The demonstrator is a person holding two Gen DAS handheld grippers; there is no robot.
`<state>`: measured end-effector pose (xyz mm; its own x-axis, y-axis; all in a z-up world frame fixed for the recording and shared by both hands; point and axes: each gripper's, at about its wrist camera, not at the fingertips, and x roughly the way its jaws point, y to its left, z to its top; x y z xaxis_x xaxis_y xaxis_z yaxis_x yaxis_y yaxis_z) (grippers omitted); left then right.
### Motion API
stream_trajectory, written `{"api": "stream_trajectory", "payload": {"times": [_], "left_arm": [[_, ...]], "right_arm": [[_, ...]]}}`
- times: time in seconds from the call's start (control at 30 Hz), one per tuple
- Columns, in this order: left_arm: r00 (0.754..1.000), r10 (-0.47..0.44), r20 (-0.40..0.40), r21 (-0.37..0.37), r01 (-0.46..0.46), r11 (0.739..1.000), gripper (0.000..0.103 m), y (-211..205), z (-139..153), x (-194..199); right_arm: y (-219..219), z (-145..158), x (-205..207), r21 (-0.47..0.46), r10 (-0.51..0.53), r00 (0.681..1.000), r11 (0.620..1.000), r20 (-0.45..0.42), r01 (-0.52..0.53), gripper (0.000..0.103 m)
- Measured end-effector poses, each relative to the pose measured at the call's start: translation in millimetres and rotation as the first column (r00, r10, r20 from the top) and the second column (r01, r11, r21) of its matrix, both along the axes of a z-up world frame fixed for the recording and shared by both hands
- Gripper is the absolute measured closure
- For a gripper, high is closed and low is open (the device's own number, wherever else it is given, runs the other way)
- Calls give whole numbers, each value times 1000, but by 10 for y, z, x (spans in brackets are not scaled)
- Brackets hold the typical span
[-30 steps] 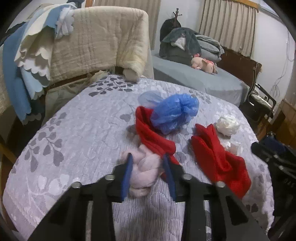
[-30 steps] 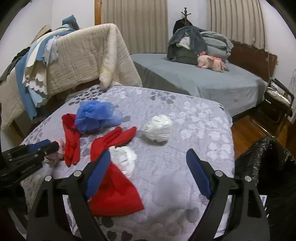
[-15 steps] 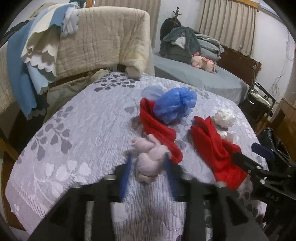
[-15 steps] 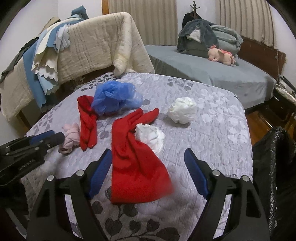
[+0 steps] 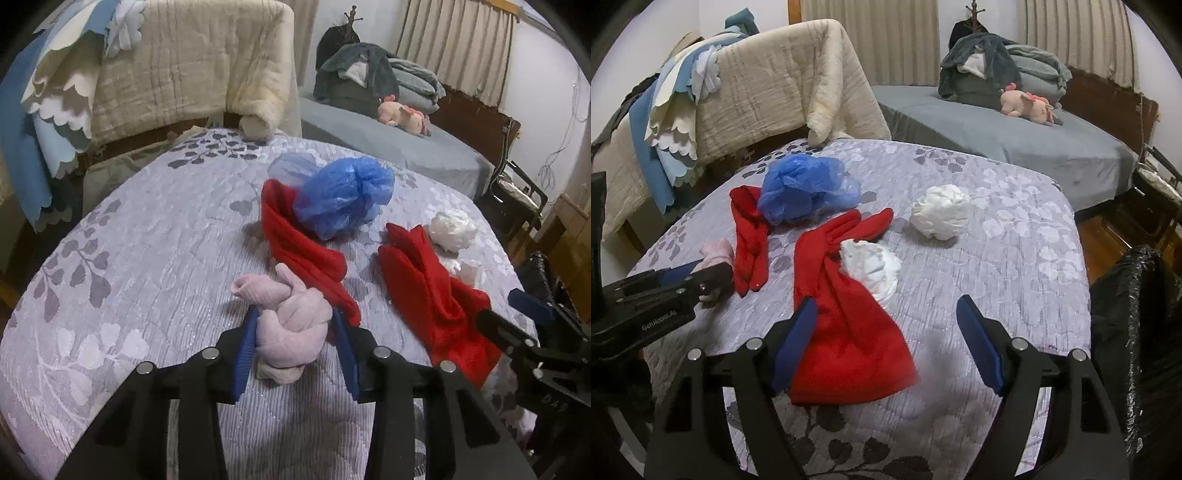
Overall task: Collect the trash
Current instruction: 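Grasp the pink sock with the left tool while the right tool grasps the red cloth, then carry the pink sock and red cloth over the trash bin and open both tools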
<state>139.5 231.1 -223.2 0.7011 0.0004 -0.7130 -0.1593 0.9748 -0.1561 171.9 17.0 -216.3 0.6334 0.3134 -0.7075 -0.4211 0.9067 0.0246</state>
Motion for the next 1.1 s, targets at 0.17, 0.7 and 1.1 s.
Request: {"api": "stream_trajectory", "payload": {"times": [0.17,0.7,1.1], "left_arm": [[1000,9,23,19,-10,1000,64,9,108,-174],[1000,7,9,39,-8,999,64,-68,171,-299],[998,8,57,52,-11,999,64,-166,488,-313]], "right_arm": [[65,-38,-45,-6,22,1000,1000,-13,-22,28],[200,-112,-142,-13,119,989,993,-87,-120,98],[173,485,-143,82,169,986,982,4,-169,99]]}}
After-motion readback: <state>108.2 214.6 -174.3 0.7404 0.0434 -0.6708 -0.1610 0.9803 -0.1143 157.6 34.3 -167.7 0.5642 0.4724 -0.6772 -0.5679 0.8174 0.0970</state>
